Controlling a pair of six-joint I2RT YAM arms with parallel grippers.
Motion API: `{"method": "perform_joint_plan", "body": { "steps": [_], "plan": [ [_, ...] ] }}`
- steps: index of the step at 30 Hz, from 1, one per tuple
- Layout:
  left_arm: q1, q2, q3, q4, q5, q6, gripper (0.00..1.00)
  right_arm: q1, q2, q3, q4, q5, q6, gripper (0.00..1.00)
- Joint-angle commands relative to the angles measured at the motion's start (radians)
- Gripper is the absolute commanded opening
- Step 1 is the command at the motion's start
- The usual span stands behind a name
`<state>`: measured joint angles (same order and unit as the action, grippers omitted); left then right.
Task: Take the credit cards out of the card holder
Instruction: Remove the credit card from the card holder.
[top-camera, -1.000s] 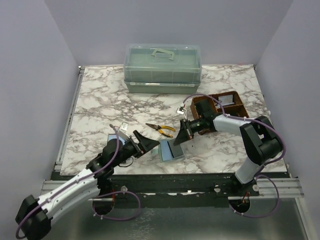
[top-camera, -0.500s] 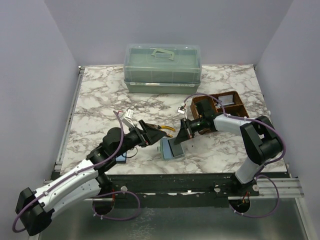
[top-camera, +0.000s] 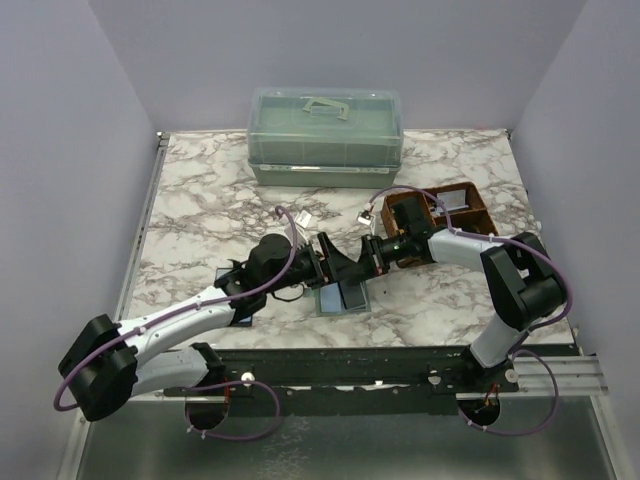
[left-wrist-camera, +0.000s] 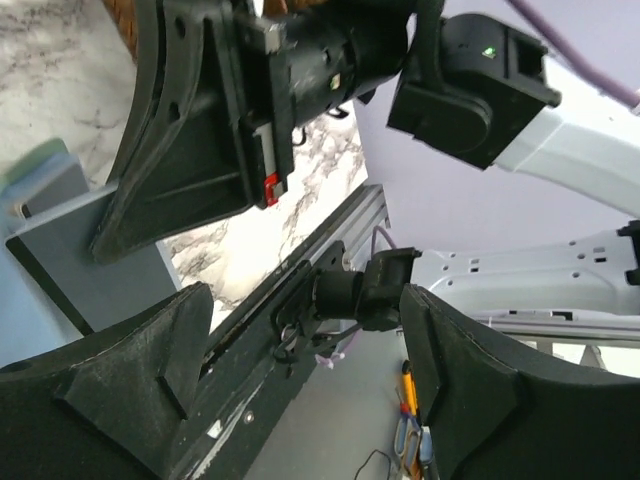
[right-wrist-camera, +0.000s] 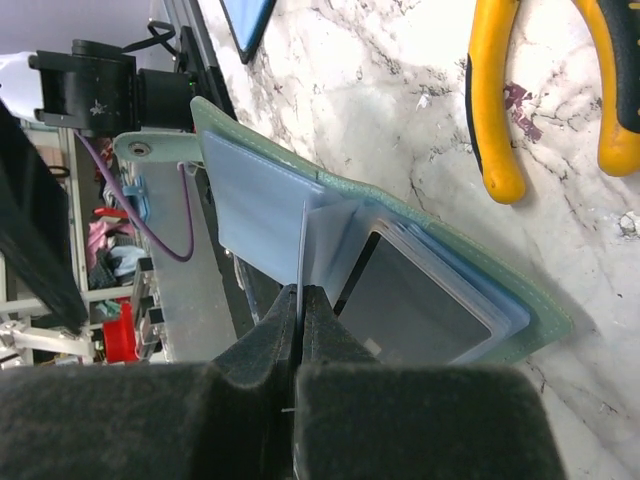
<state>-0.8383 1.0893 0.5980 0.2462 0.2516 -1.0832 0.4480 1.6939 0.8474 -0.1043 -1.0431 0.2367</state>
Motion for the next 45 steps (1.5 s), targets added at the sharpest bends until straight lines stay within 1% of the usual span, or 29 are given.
{"method": "perform_joint_plan", "body": {
  "steps": [1,4,10,14,17,21,24,30,33,36,41,45],
  "plan": [
    [-0.027,0.025,-0.065,0.124,0.01,-0.024,0.81,-0.012,-0.032,-0.013,0.03,-0.007,0.016,0.0],
    [-0.03,0.025,-0.152,0.192,-0.038,-0.025,0.77,-0.015,-0.036,-0.014,0.035,-0.024,0.021,0.0],
    [-0.03,0.03,-0.293,0.366,-0.099,0.001,0.76,-0.016,-0.037,-0.015,0.04,-0.043,0.02,0.0],
    [-0.031,0.064,-0.32,0.417,-0.109,0.004,0.76,-0.015,-0.038,-0.017,0.046,-0.068,0.021,0.0],
    [-0.029,0.085,-0.334,0.459,-0.12,0.011,0.74,-0.015,-0.043,-0.02,0.055,-0.092,0.026,0.0],
    [-0.029,0.111,-0.36,0.539,-0.146,0.02,0.66,-0.017,-0.051,-0.025,0.074,-0.136,0.038,0.0],
    [-0.028,0.131,-0.369,0.564,-0.153,0.022,0.64,-0.022,-0.054,-0.03,0.09,-0.165,0.048,0.0],
    [-0.029,0.127,-0.397,0.59,-0.162,0.013,0.64,-0.026,-0.055,-0.029,0.095,-0.195,0.052,0.0],
    [-0.028,0.123,-0.423,0.643,-0.162,0.011,0.66,-0.031,-0.054,-0.029,0.095,-0.21,0.042,0.0],
    [-0.028,0.121,-0.44,0.694,-0.158,0.001,0.7,-0.031,-0.053,-0.026,0.093,-0.227,0.029,0.0],
    [-0.028,0.119,-0.44,0.71,-0.164,-0.017,0.85,-0.031,-0.045,-0.023,0.091,-0.266,0.013,0.0],
    [-0.029,0.114,-0.44,0.747,-0.164,-0.014,0.92,-0.032,-0.047,-0.021,0.089,-0.28,0.006,0.0]
  ]
}}
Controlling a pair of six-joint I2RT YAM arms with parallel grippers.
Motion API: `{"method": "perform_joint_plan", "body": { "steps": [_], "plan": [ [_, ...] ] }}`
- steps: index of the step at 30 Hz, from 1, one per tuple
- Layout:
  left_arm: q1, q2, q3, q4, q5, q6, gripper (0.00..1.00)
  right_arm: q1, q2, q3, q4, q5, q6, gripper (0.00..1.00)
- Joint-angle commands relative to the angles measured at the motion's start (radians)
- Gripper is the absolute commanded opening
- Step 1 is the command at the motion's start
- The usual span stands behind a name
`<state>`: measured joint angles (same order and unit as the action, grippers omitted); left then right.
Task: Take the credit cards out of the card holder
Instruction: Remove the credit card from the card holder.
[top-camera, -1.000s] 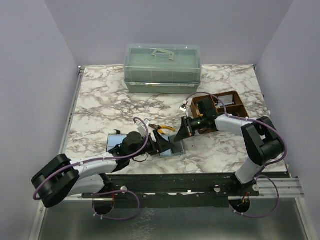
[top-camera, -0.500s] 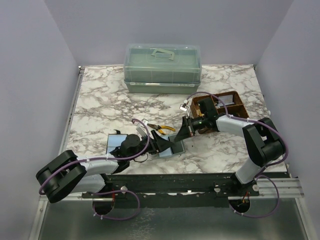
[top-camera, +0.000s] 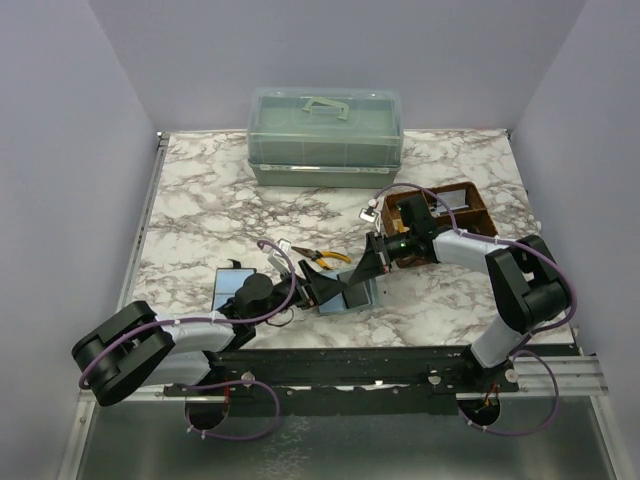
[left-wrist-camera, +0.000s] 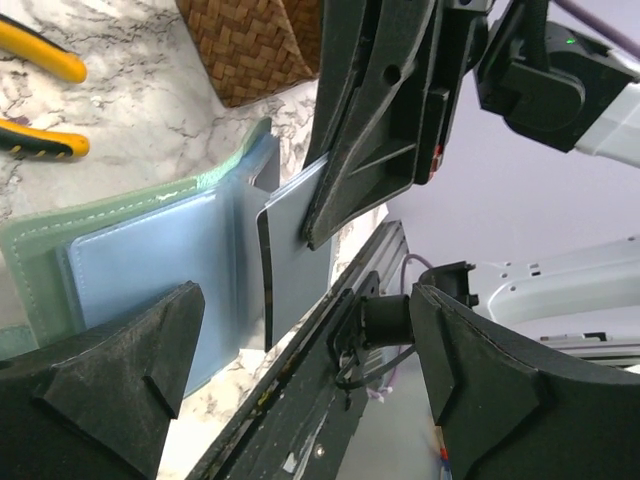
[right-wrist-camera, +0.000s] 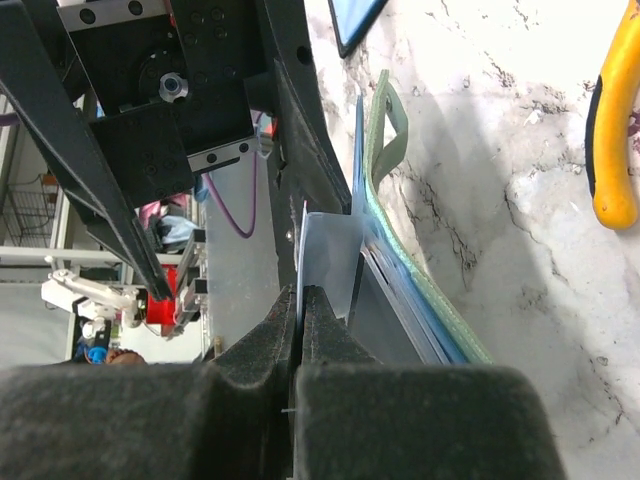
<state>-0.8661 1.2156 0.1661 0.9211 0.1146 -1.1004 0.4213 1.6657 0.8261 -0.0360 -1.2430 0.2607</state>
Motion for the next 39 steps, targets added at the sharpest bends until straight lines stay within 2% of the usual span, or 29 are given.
{"method": "perform_joint_plan", "body": {
  "steps": [1,3,9,20,33,39],
  "plan": [
    [-0.001,-0.013,-0.009,0.078,-0.029,0.002,0.94,-0.006,-0.018,0.001,0.021,-0.084,-0.019,0.0],
    [-0.001,-0.015,-0.013,0.084,-0.039,-0.007,0.98,-0.006,-0.018,0.001,0.021,-0.093,-0.021,0.0],
    [0.001,-0.006,-0.024,0.12,-0.047,-0.045,0.99,-0.007,-0.014,0.002,0.021,-0.112,-0.022,0.0],
    [0.001,0.014,-0.005,0.15,-0.018,-0.05,0.96,-0.009,-0.009,0.004,0.02,-0.122,-0.025,0.0],
    [0.001,0.028,-0.019,0.187,-0.044,-0.068,0.98,-0.013,-0.006,0.004,0.019,-0.138,-0.029,0.0],
    [0.0,0.041,-0.014,0.216,-0.033,-0.068,0.93,-0.015,-0.006,0.005,0.018,-0.146,-0.028,0.0]
  ]
}}
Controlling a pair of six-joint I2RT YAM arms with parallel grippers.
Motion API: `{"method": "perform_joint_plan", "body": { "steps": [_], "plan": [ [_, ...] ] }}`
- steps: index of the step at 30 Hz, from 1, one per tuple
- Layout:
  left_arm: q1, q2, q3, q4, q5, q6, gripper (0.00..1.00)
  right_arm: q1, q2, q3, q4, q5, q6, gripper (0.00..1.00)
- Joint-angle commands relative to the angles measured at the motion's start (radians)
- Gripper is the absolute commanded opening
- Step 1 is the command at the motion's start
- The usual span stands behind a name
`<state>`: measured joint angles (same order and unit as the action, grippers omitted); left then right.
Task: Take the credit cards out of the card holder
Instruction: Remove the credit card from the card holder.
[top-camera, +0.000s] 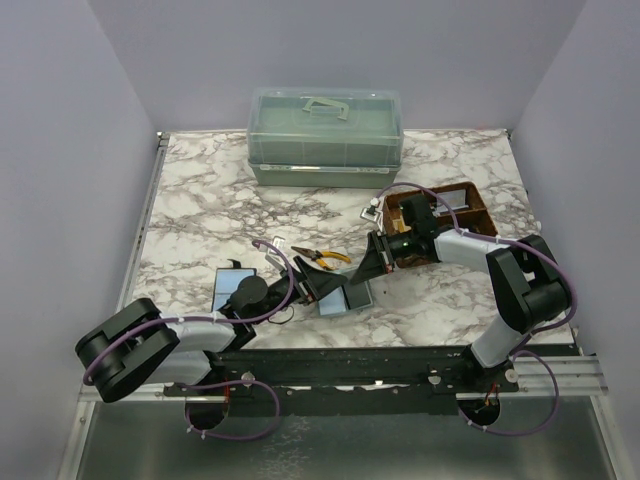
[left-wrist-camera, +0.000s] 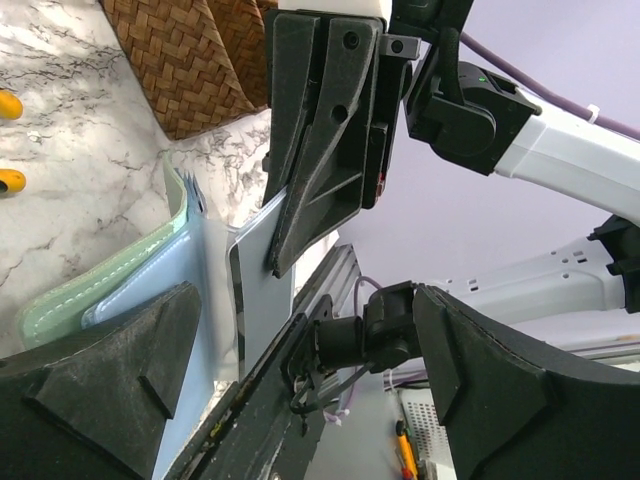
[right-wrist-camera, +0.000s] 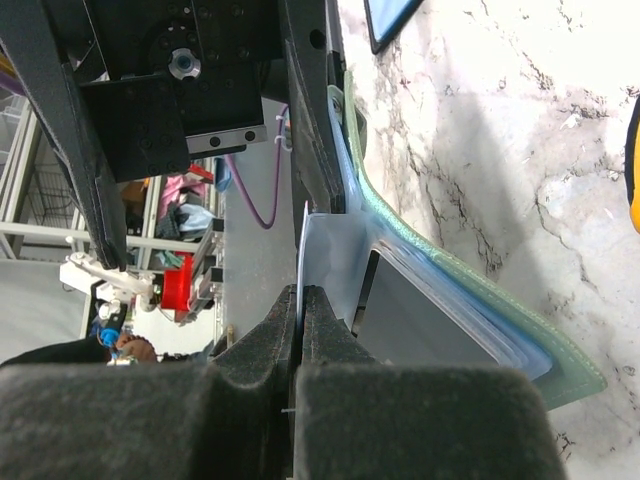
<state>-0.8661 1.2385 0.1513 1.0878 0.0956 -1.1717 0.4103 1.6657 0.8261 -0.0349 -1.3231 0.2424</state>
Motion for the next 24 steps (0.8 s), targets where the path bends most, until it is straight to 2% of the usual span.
{"method": "perform_joint_plan", "body": {
  "steps": [1,9,17,21,24],
  "plan": [
    [0.001,0.022,0.003,0.055,-0.013,0.004,0.92,-0.004,-0.006,0.006,0.016,-0.069,-0.01,0.0],
    [0.001,0.114,0.006,0.179,0.0,-0.002,0.75,-0.005,-0.015,0.002,0.026,-0.084,0.0,0.0],
    [0.0,0.263,0.005,0.38,0.058,-0.057,0.61,-0.008,-0.012,0.002,0.026,-0.087,0.002,0.0],
    [0.001,0.357,0.012,0.478,0.083,-0.087,0.49,-0.009,-0.013,0.002,0.026,-0.085,0.002,0.0],
    [0.001,0.417,0.039,0.523,0.117,-0.108,0.36,-0.01,-0.012,0.003,0.026,-0.08,0.003,0.0]
  ]
}}
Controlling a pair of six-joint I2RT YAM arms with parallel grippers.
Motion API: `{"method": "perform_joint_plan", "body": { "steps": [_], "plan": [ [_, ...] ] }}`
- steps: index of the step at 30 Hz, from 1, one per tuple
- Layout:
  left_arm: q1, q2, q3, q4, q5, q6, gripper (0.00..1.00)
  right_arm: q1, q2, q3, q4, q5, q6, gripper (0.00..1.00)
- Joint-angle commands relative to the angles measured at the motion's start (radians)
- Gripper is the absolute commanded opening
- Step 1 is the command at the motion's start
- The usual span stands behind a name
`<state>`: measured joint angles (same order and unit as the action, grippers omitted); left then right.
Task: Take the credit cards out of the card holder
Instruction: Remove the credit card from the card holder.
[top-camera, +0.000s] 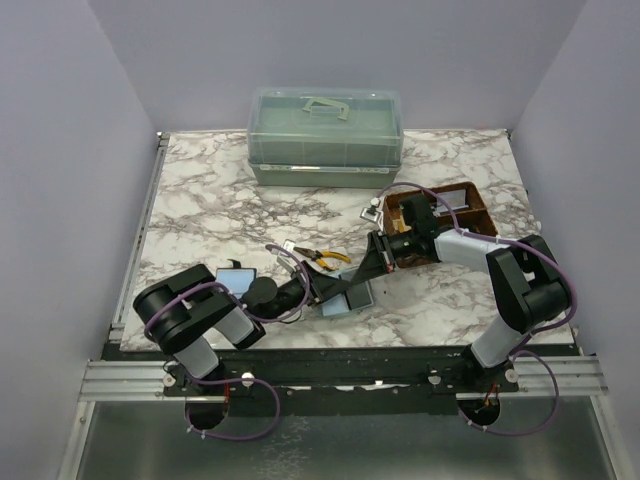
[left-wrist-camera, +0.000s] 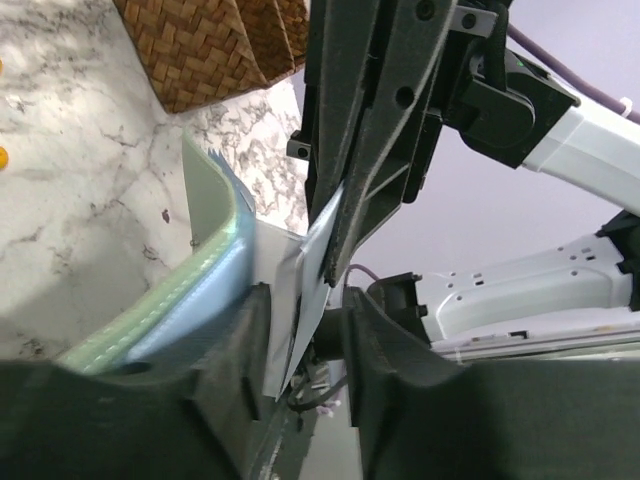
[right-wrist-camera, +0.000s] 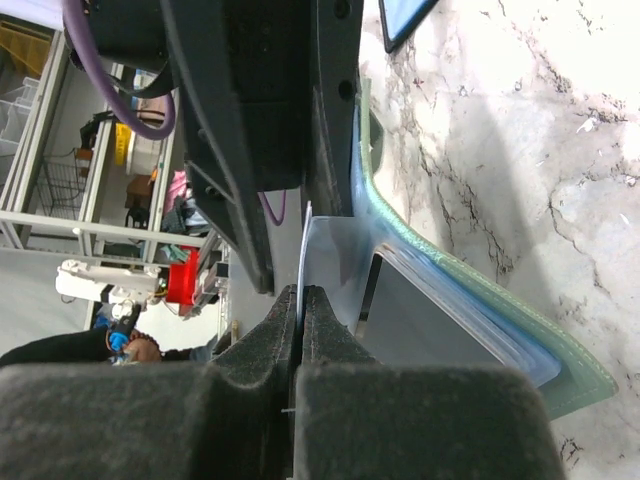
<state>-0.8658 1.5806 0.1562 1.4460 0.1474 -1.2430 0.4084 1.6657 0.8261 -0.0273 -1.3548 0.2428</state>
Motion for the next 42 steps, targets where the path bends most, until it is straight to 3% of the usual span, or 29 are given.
{"method": "perform_joint_plan", "body": {
  "steps": [1,9,17,23,29,31,33,35,42],
  "plan": [
    [0.001,0.094,0.043,0.179,0.077,-0.047,0.32,-0.008,-0.01,0.004,0.018,-0.045,0.001,0.0],
    [0.003,0.104,0.036,0.209,0.073,-0.054,0.08,-0.014,-0.006,0.006,0.009,-0.028,-0.005,0.0],
    [0.006,0.077,0.013,0.206,0.086,-0.049,0.04,-0.017,0.001,0.01,-0.005,-0.023,-0.013,0.0],
    [0.01,0.045,0.0,0.208,0.082,-0.019,0.0,-0.019,0.009,0.008,0.007,-0.087,-0.015,0.22],
    [0.011,-0.017,-0.01,0.159,0.079,0.041,0.0,-0.019,0.008,0.004,0.018,-0.149,-0.011,0.26],
    [0.011,-0.029,-0.009,0.153,0.08,0.055,0.0,-0.019,0.011,0.004,0.018,-0.157,-0.008,0.25],
    [0.012,-0.039,-0.009,0.149,0.08,0.063,0.0,-0.019,0.015,0.007,0.018,-0.166,-0.007,0.12],
    [0.013,-0.047,-0.01,0.142,0.083,0.069,0.0,-0.019,0.014,0.008,0.017,-0.174,-0.005,0.07],
    [0.031,-0.112,-0.051,0.118,0.086,0.076,0.0,-0.021,-0.001,-0.002,0.078,-0.198,0.017,0.02]
  ]
}}
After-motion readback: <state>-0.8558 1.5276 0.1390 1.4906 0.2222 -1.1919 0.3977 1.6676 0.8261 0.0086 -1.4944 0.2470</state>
